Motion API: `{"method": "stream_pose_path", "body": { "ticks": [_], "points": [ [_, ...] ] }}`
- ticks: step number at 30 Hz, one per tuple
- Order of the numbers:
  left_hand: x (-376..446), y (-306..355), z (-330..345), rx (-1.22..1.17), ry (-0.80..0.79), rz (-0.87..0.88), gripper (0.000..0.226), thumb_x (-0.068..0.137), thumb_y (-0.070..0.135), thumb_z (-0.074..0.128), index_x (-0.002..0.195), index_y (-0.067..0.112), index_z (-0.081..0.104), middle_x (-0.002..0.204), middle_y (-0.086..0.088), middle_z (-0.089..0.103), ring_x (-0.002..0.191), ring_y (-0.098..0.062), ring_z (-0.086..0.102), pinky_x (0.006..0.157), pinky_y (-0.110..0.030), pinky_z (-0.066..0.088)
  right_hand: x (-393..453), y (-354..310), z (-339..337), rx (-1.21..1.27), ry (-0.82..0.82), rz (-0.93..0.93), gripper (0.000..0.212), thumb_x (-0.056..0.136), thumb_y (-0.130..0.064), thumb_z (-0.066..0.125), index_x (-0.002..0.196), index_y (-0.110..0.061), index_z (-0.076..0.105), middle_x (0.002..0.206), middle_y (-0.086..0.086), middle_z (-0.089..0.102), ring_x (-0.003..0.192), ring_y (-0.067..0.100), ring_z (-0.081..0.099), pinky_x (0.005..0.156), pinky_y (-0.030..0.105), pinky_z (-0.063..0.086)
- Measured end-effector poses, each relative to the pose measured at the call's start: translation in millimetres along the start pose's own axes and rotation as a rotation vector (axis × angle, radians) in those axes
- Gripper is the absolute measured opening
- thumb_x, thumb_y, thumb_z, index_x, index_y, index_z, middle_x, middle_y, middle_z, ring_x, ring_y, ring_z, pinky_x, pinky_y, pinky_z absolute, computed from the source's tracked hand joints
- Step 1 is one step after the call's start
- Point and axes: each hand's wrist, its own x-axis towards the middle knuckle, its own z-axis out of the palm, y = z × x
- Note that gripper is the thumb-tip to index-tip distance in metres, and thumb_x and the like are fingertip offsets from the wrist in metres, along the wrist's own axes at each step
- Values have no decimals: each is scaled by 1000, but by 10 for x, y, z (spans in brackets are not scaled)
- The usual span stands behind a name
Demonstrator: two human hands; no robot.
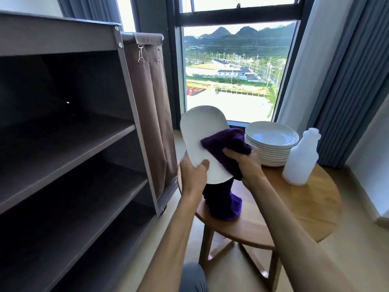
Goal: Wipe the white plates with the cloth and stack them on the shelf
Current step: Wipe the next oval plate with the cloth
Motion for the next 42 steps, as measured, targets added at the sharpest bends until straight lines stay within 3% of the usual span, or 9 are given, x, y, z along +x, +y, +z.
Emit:
{"method": "stream_pose_path", "body": {
  "ticks": [9,14,19,23,26,30,33,38,42],
  "points": [
    [106,394,-467,250,-556,-35,52,69,8,61,121,13,66,111,-12,74,108,-30,69,90,-43,59,264,-416,-22,-10,41,-32,16,79,4,77,91,-4,68,82,9,73,82,30,70,73,40,60],
    [74,257,-415,54,-573,-256,54,63,1,67,117,2,69,119,-19,73,111,-39,69,97,-51,57,84,-438,-45,442,-286,35,33,99,-19,41,114,0,63,118,20,65,108,30,65,96,40,53],
    [-126,69,-117,-274,-625,-504,50,64,5,57,113,7,67,97,-12,75,84,-29,73,69,-37,62,-1,-510,120,474,-275,-31,44,92,-46,44,94,-7,65,79,5,68,72,15,67,67,25,57],
    [-249,57,-29,-224,-649,-598,61,59,20,66,118,5,65,97,-13,66,86,-24,66,65,-27,56,71,-498,156,445,-177,-80,54,99,-36,39,58,-14,66,56,3,59,50,14,55,56,25,46],
    [-222,132,25,-76,-552,-487,41,80,35,64,106,2,66,95,-20,67,74,-19,68,64,-26,57,138,-500,77,361,-85,-39,37,90,-36,59,66,-10,69,61,6,61,54,17,57,57,28,47],
    [-178,420,-39,-25,-588,-225,66,79,69,54,120,20,70,109,-8,75,102,-28,70,98,-45,52,197,-545,-38,88,58,-48,30,74,-32,73,83,-4,69,67,7,66,61,20,62,60,28,52],
    [-276,530,23,139,-697,-55,15,94,34,71,107,31,64,92,7,70,86,-7,68,75,-22,55,192,-635,47,-12,88,-94,17,83,-24,75,72,-11,72,65,6,67,62,21,63,64,31,52],
    [-216,409,36,218,-561,55,42,82,-2,74,108,29,61,94,5,70,93,-15,68,69,-20,53,246,-634,79,-126,196,-153,28,78,-42,74,76,-14,72,71,2,69,72,19,64,69,35,51],
    [-242,351,23,51,-474,45,50,81,-14,70,108,27,62,82,16,70,86,-7,69,72,-26,58,303,-572,75,-282,127,-170,25,93,-41,60,110,-29,73,107,-5,72,105,17,65,91,33,51]
  ]
}}
